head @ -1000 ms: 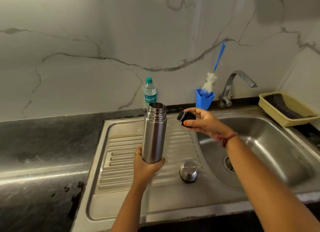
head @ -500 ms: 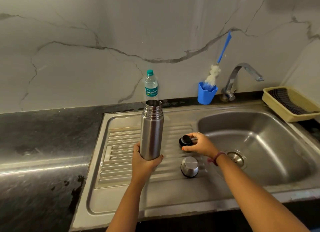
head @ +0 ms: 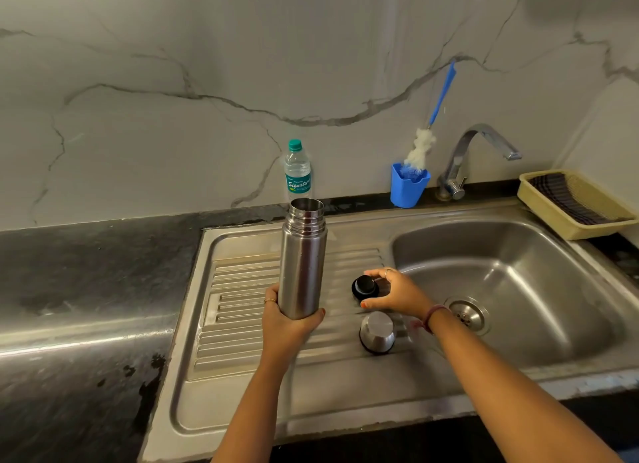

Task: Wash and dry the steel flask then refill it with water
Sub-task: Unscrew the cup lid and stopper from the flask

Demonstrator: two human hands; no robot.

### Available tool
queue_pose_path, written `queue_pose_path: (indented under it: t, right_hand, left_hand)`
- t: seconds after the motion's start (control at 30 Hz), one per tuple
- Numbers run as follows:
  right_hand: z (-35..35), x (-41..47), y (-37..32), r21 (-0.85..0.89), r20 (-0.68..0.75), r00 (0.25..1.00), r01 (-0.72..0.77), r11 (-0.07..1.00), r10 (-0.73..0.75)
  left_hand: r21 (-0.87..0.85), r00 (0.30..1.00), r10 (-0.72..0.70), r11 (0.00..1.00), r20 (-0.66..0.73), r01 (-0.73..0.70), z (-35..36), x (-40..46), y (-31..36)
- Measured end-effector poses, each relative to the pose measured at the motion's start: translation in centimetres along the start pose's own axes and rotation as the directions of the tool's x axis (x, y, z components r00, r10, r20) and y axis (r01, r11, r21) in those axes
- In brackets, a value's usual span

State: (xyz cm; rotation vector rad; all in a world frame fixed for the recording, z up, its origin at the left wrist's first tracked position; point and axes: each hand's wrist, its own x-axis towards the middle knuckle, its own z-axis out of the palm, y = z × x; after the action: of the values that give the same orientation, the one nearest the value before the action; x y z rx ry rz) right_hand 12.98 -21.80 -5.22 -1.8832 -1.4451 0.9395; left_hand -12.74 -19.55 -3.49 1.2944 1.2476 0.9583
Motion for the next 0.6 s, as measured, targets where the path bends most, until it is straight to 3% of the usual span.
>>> queue_pose_path:
  t: [0.37,0.6]
  right_hand:
    - [-2.0,-1.5,-0.4,0.001,0.02,1.0,0.018,1.0,-0.018]
    - [-3.3,-4.6,-5.5,0.329,-0.049,0.993,0.12,0.937,-0.11]
  left_hand:
    - [0.016,0.998,0.056,0.998,0.04,-0.057,0.4,-0.8,1.6]
    - [-0.012,0.988,0.113,0.994,0.104,-0.112,2.5,-1.4,3.3]
